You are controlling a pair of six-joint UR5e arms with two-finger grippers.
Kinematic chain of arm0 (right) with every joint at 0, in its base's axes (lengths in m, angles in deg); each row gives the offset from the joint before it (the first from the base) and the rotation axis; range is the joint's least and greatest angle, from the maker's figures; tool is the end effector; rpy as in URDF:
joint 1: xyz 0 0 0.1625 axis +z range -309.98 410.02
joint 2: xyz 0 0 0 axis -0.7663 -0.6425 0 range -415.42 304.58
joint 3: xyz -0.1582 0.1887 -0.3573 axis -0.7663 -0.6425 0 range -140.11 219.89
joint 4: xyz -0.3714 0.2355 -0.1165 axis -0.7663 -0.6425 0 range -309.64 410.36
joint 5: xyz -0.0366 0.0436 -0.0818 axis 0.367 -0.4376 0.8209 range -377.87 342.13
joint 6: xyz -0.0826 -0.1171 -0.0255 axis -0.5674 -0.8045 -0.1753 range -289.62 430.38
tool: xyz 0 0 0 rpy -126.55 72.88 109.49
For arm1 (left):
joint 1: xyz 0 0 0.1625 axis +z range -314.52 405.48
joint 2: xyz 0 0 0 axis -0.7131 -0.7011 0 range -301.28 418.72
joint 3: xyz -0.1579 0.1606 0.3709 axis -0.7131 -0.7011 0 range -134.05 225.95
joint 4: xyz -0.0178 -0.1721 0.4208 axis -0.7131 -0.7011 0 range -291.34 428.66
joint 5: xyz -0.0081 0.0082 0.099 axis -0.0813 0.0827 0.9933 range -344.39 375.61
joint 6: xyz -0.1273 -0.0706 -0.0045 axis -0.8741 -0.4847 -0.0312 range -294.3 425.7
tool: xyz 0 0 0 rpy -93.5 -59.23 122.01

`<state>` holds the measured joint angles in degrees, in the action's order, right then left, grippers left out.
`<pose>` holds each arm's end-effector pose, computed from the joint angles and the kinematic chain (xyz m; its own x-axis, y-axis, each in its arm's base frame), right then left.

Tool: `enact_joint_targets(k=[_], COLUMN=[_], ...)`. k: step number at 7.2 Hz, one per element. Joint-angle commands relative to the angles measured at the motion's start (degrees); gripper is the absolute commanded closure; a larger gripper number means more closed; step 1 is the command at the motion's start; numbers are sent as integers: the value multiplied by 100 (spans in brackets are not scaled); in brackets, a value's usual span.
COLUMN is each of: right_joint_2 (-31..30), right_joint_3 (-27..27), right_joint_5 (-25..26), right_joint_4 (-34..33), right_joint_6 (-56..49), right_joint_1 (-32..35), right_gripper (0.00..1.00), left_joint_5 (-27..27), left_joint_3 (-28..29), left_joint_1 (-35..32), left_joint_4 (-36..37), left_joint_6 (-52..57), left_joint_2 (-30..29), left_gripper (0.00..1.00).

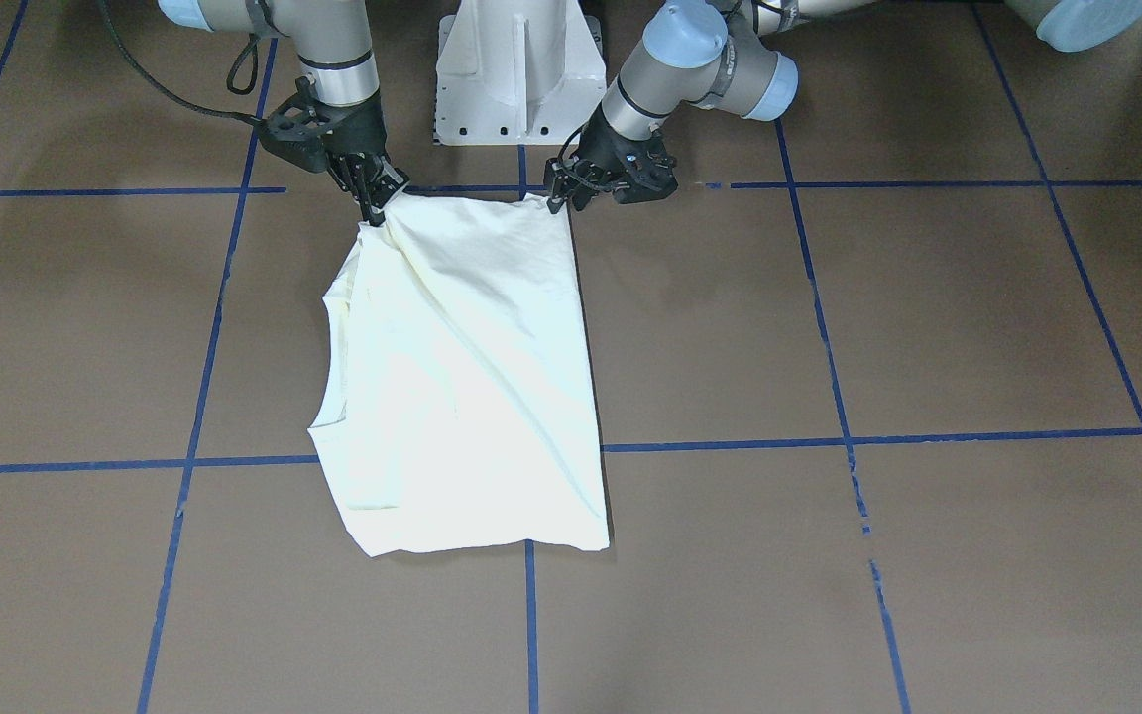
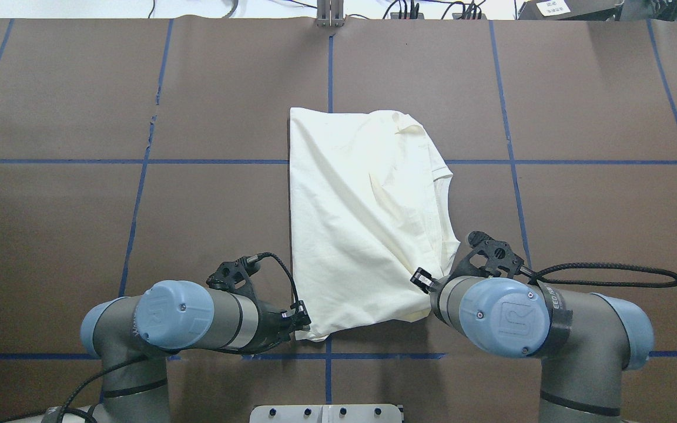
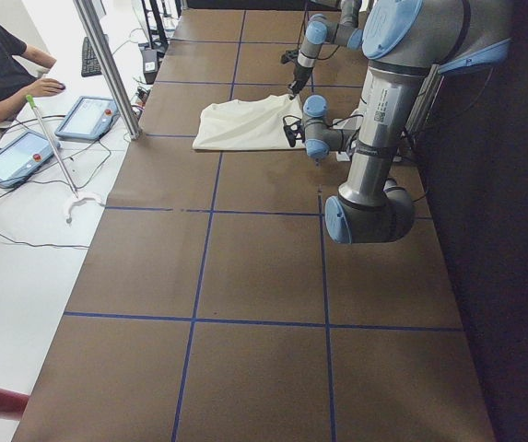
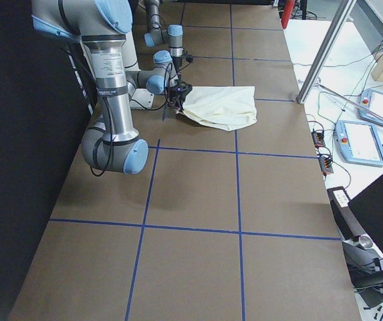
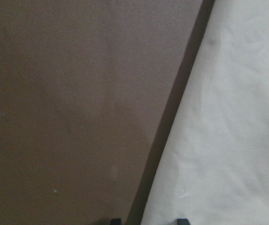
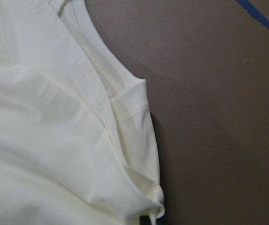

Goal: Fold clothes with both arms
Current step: 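Move the left gripper to the shirt edge nearest the robot and grasp it, then lift the near edge with both grippers and fold it away from the robot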

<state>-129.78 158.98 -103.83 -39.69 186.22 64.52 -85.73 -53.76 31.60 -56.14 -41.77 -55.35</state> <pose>-0.5440 -0.2889 0.3074 0.4897 0.5757 0.6548 -0.5679 0.7805 -0.2614 0.6621 -0.2716 0.2760 0.3207 -0.3824 -0.8666 0.1612 0.9236 -0.3479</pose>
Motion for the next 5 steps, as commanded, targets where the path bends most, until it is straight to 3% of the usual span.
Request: enact_joint_targets(k=[1,2,4,5], right_joint_2=[0,0,0,0], right_joint_3=[9,9,9,18], right_joint_5=[0,0,0,0], right_joint_4=[-4,-4,5,5], right_joint_6=[0,0,0,-9], right_joint_1=[0,9,9,17], right_gripper=[100,100,100,100], left_joint_5=[0,0,0,0], left_joint_3=[40,31,-82,-414], left_joint_1=[8,8,0,-122], left_joint_4=[9,52,105,367], left_joint_6=[-2,-3,6,67], left_joint_2=[-80,-97,-106,-28], left_gripper=[62,100,100,100])
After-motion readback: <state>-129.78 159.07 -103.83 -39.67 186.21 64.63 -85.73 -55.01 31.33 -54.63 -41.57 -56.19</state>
